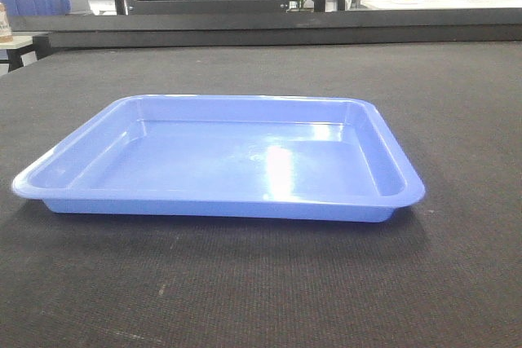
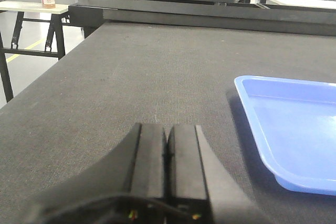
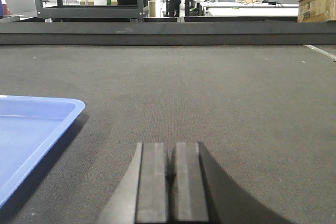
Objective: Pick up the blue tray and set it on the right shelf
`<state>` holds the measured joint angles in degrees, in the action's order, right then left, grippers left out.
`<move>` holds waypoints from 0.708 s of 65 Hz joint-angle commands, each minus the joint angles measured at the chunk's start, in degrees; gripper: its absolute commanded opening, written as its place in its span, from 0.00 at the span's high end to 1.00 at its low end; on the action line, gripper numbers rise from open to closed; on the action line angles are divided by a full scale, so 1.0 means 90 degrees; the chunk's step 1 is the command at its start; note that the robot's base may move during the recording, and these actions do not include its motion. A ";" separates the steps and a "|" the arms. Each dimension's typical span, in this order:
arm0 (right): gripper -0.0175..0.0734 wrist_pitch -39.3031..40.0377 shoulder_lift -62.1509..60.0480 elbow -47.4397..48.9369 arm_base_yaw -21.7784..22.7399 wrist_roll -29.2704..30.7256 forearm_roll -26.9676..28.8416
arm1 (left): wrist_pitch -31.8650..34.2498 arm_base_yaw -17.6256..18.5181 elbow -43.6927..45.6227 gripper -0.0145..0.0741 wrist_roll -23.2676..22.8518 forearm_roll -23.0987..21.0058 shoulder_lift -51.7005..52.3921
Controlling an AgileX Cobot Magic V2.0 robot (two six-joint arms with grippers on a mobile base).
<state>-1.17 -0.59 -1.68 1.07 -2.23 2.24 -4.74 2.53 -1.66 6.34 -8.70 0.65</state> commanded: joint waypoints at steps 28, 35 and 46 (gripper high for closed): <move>0.75 0.0552 -0.0129 0.0148 0.0000 0.0053 0.0013 | 0.0576 0.0024 -0.0183 0.89 0.0026 -0.0024 0.0095; 0.75 0.0552 -0.0129 0.0148 0.0000 0.0053 0.0013 | 0.0686 0.0024 -0.0183 0.89 0.0026 -0.0024 0.0095; 0.75 0.0702 -0.0129 0.0148 0.0000 0.0053 0.0013 | 0.1197 0.0024 -0.0183 0.89 0.0026 -0.0182 0.0095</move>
<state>-1.17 -0.59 -1.68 1.07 -2.23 2.24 -1.10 2.53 -1.66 6.34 -8.94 0.65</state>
